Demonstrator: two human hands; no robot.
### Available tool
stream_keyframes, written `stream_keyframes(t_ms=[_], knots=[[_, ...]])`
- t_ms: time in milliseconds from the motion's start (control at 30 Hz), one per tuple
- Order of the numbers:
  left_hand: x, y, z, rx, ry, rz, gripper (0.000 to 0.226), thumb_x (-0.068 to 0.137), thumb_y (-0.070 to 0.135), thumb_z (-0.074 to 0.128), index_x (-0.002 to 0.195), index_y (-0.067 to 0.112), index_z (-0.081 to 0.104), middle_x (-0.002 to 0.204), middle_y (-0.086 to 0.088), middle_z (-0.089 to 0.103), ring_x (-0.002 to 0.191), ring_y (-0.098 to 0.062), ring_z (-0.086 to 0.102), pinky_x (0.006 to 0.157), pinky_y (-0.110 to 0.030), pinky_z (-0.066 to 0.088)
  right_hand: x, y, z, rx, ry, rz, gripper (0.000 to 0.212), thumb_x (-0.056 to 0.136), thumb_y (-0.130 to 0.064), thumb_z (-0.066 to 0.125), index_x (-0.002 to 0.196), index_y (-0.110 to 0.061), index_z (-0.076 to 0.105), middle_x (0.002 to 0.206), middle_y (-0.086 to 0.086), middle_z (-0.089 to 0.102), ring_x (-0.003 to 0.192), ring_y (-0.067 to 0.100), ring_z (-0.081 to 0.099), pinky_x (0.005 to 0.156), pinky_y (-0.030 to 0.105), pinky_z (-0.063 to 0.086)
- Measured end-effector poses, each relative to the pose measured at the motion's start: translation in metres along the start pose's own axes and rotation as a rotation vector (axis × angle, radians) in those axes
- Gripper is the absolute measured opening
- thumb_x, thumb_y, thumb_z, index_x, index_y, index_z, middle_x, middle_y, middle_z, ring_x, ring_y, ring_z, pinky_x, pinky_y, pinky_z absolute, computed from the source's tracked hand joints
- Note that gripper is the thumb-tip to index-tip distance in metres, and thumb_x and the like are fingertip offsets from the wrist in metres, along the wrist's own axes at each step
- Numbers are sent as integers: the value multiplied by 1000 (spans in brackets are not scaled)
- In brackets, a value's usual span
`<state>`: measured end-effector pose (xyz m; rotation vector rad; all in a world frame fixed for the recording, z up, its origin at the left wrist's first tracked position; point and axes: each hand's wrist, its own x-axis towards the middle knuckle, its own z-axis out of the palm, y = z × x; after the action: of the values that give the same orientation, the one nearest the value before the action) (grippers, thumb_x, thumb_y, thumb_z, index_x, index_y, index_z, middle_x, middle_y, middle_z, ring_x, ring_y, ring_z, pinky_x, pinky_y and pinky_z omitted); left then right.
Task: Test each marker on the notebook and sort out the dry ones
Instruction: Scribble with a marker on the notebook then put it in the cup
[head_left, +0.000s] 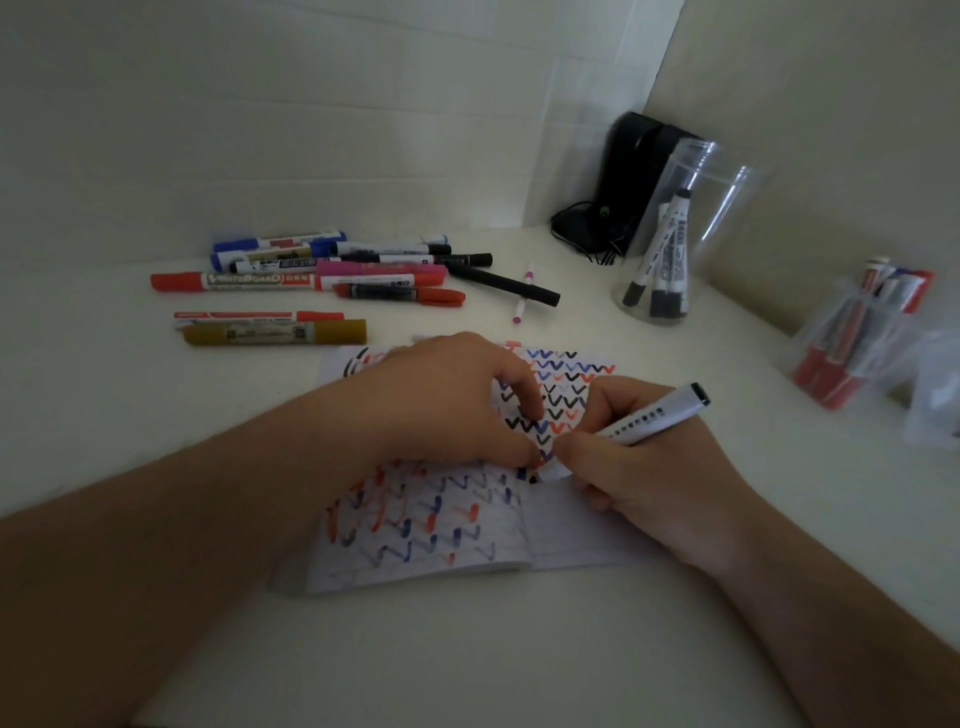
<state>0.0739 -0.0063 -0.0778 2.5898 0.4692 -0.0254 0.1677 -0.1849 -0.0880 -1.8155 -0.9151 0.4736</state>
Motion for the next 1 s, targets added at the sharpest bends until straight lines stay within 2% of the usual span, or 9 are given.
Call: stream_keyframes(t_ms=[67, 267, 400, 500, 633, 733, 867, 933, 1000], knots=[[0, 0, 0, -2, -6, 5, 42, 67, 69, 81, 105, 56, 66, 92, 30, 37, 94, -5, 46, 84, -33, 44, -1, 0, 0, 2, -11, -14, 33, 83, 0, 76, 62, -3, 51, 53, 14, 59, 48, 23, 51, 50, 36, 40], [0, -1, 0, 0, 3, 10, 41, 67, 68, 82, 103, 56, 66, 92, 31, 36, 87, -1, 45, 80, -32, 44, 0, 1, 2, -37, -33, -50, 30, 72, -16, 78, 61, -6, 52, 61, 24, 59, 50, 27, 51, 51, 41, 42], [0, -2, 1, 1, 5, 13, 42, 65, 69, 82, 103, 57, 65, 93, 32, 36, 88, 1, 48, 73, -27, 43, -1, -1, 1, -5, -38, -33, 29, 69, -13, 75, 63, -2, 50, 63, 31, 54, 51, 26, 46, 52, 41, 37], [0, -3, 1, -1, -2, 10, 42, 65, 71, 81, 102, 59, 64, 94, 32, 36, 87, 5, 46, 69, -26, 41, 0, 1, 0, 52, -16, -16, 30, 77, -4, 78, 68, 4, 50, 65, 33, 56, 51, 26, 48, 54, 42, 37], [-1, -2, 0, 10, 0, 19, 40, 67, 69, 81, 101, 58, 64, 93, 30, 37, 85, 3, 46, 67, -26, 40, 1, 6, 0, 1, -22, -56, 30, 81, -5, 80, 66, 0, 54, 63, 25, 61, 51, 24, 50, 52, 41, 40], [-3, -2, 0, 3, 9, 23, 40, 66, 69, 81, 101, 57, 65, 93, 29, 40, 85, 3, 47, 67, -25, 39, 1, 5, 0, -3, -56, -67, 30, 78, -8, 80, 65, 0, 54, 65, 26, 59, 52, 26, 51, 52, 40, 40], [-3, -2, 1, 2, 17, 28, 41, 65, 72, 80, 101, 59, 64, 96, 27, 41, 86, 2, 47, 70, -28, 41, 1, 6, -2, 17, -26, -54, 33, 82, -2, 78, 63, -2, 51, 60, 23, 58, 52, 22, 47, 54, 39, 37], [-5, -1, 2, -3, 27, 42, 38, 71, 68, 79, 104, 58, 63, 98, 24, 44, 87, 1, 48, 70, -27, 41, 1, 5, -1, 19, -54, -49, 35, 78, -6, 80, 63, -1, 49, 60, 24, 55, 51, 22, 46, 52, 36, 36], [-7, 0, 2, -42, 63, 95, 32, 87, 50, 73, 115, 55, 58, 100, 19, 50, 88, -1, 52, 69, -22, 40, 4, 4, -3, 153, -38, -19, 32, 72, -10, 78, 61, -4, 49, 54, 18, 49, 46, 19, 43, 48, 28, 34]])
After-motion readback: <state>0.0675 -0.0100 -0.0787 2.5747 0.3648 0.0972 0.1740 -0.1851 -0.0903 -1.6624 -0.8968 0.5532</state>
